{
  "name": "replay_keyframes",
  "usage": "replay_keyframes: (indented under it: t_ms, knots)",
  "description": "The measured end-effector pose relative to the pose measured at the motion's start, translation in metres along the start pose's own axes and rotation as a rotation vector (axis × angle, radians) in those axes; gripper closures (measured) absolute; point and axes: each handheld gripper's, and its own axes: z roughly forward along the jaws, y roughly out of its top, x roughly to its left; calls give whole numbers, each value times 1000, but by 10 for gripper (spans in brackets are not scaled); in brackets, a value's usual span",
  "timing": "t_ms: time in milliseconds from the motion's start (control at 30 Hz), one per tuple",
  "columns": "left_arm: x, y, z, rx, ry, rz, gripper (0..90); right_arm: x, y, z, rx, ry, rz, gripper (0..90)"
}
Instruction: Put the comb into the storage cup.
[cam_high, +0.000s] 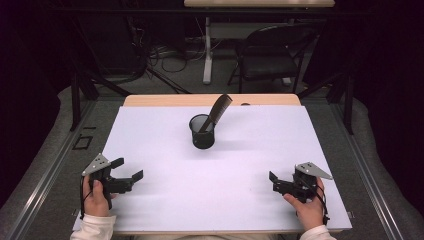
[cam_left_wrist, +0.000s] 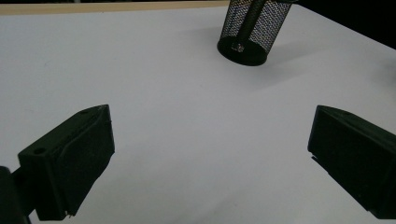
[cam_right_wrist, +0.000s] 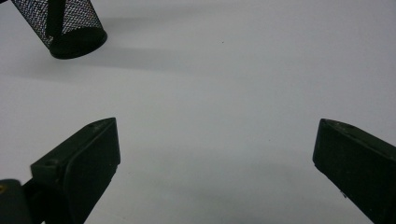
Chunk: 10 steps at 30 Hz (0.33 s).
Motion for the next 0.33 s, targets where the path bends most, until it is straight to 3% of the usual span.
replay_keyframes:
  t_ms: [333]
  knots:
    - [1,1,1,1,0,-4,7,0,-1,-2,4,5,3,7]
